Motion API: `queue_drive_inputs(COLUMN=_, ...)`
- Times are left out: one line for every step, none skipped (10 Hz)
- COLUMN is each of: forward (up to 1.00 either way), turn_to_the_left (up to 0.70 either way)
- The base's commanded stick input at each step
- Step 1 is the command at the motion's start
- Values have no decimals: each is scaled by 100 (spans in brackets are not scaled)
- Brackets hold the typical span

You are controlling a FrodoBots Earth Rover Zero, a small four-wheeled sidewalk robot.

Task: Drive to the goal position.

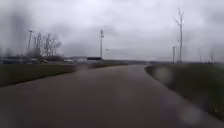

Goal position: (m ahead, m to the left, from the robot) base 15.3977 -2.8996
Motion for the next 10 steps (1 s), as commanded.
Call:
queue_drive_inputs(forward=30, turn_to_the_left=-1)
queue_drive_inputs(forward=30, turn_to_the_left=-1)
queue_drive_inputs(forward=30, turn_to_the_left=-1)
queue_drive_inputs(forward=30, turn_to_the_left=-1)
queue_drive_inputs(forward=30, turn_to_the_left=-1)
queue_drive_inputs(forward=30, turn_to_the_left=-1)
queue_drive_inputs(forward=30, turn_to_the_left=-1)
queue_drive_inputs(forward=34, turn_to_the_left=-1)
queue_drive_inputs(forward=48, turn_to_the_left=-1)
queue_drive_inputs(forward=50, turn_to_the_left=-1)
